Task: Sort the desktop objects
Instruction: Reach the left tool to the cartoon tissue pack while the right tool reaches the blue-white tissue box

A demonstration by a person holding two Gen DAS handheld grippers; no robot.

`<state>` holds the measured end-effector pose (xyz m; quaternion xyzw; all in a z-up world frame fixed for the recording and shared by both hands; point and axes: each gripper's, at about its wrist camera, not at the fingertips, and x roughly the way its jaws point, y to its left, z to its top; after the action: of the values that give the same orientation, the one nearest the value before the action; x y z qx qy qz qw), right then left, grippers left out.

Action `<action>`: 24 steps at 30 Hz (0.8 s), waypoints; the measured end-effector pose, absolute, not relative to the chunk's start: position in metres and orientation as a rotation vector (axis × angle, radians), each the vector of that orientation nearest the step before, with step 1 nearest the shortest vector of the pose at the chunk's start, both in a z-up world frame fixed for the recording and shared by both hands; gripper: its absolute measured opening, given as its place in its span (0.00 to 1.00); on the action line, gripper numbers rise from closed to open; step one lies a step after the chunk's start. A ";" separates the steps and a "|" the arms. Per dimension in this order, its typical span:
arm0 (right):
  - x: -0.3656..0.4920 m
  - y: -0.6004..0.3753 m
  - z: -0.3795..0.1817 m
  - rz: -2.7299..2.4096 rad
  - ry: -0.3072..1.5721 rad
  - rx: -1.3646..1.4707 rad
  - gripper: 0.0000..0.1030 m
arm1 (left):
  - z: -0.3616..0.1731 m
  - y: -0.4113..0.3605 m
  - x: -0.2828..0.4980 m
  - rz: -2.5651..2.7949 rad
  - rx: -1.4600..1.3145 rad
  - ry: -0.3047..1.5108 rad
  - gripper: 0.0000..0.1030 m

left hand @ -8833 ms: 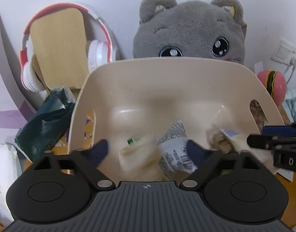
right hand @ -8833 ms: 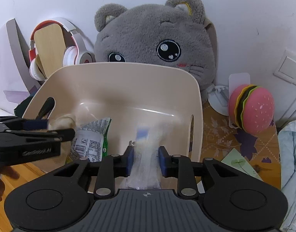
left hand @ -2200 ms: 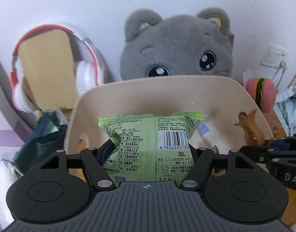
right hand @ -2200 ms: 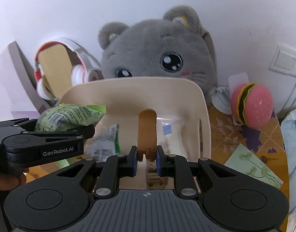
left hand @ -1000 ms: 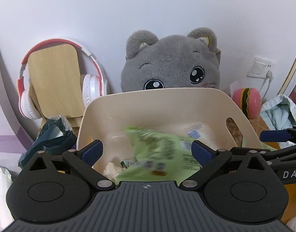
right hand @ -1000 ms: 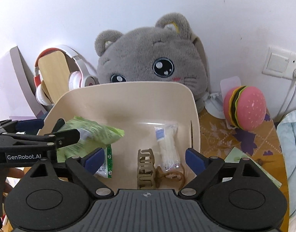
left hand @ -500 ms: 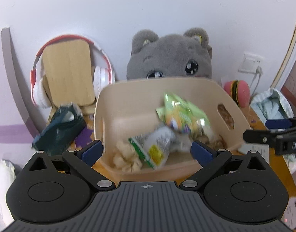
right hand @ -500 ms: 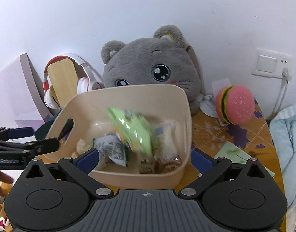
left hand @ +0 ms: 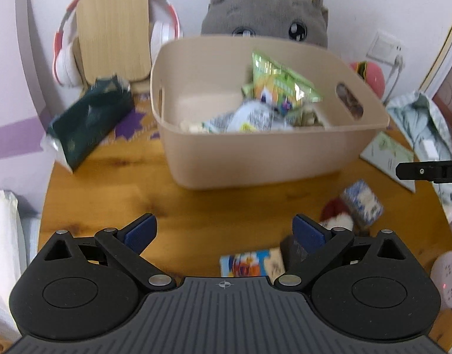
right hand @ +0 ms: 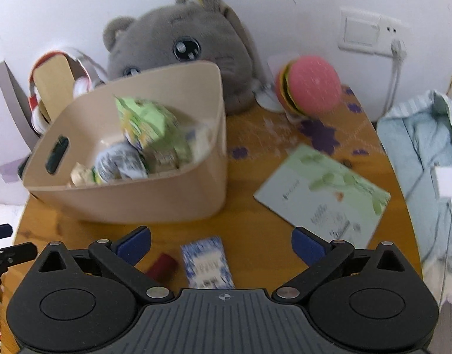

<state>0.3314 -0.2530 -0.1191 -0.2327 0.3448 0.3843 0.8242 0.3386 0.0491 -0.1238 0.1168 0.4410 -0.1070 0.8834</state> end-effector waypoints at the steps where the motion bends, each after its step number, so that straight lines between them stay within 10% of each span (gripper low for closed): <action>1: 0.331 -0.255 -0.123 0.811 0.738 -0.507 1.00 | -0.127 0.051 0.337 -0.221 0.242 0.932 0.97; 24: 0.326 -0.242 -0.175 0.826 0.704 -0.786 1.00 | -0.185 0.037 0.340 -0.228 0.316 1.104 0.97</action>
<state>0.3261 -0.2419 -0.1746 -0.3644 0.3262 0.3829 0.7837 0.3396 0.0373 -0.1855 0.1491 0.5212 -0.1076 0.8334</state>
